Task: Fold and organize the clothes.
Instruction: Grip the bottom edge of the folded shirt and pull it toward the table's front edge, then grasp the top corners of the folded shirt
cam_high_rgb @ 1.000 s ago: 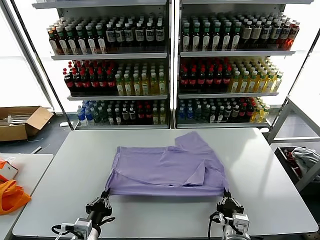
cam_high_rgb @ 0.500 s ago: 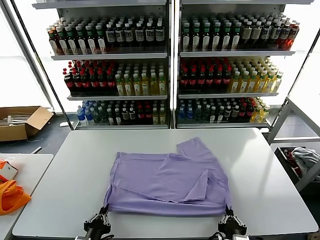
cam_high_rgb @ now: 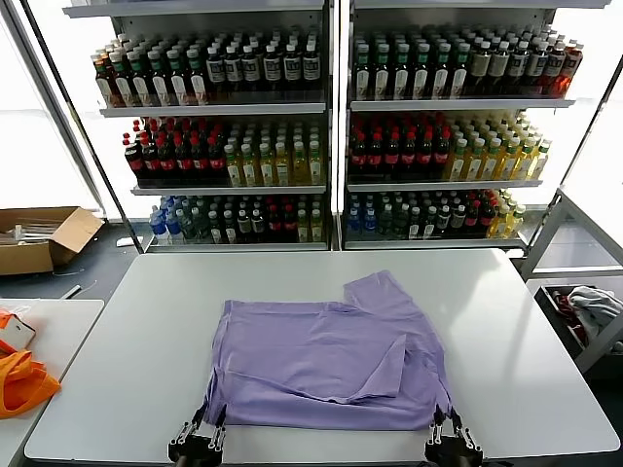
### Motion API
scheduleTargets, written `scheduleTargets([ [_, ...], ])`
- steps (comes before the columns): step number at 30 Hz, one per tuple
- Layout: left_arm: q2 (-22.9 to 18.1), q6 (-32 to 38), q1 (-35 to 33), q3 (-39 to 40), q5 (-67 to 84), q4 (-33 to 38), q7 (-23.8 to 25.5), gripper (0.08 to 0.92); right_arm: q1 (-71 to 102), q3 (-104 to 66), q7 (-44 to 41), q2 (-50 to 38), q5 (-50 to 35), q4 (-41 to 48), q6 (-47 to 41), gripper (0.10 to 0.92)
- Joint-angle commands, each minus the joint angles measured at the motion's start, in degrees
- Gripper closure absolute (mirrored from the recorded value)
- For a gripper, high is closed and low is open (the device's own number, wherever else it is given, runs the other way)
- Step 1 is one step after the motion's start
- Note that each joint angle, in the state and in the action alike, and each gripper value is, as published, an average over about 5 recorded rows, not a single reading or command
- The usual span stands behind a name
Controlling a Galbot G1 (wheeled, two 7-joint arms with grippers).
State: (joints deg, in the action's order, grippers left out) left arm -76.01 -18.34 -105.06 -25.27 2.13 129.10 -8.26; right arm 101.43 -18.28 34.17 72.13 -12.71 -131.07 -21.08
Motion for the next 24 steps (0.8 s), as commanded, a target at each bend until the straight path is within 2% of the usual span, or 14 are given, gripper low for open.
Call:
scheduleTargets([
  [1,-0.4,-0.9,3.8,-2.1,0.9,6.2,0.4,0.504,-3.5,-4.2,-1.5,0.2,-0.9,-2.4,-1.7,0.517],
  [7,3.0,-2.2,9.9,-7.3,7.2,5.2,1.9,0.331,-12.2,-9.4,-5.9,-0.7,-3.0,0.5,-3.0,0.343],
  [12,8.1,-1.2,17.4,-8.2,9.6,0.5,8.3,0.204,-25.9,-11.1,-12.3,-4.2,-7.9,8.5,-2.3,0.223],
  [18,12.3,-2.1,29.1,-4.4,11.6,-7.4,13.5,0.178,-41.8,-4.1,-24.2,-12.7,-11.9,19.0,-5.0,0.203],
  [24,16.4,-5.1,39.4,-0.2,17.1,-15.3,13.8,0.177,-55.7,5.3,-28.1,-17.5,-11.9,26.5,-10.4,0.202],
])
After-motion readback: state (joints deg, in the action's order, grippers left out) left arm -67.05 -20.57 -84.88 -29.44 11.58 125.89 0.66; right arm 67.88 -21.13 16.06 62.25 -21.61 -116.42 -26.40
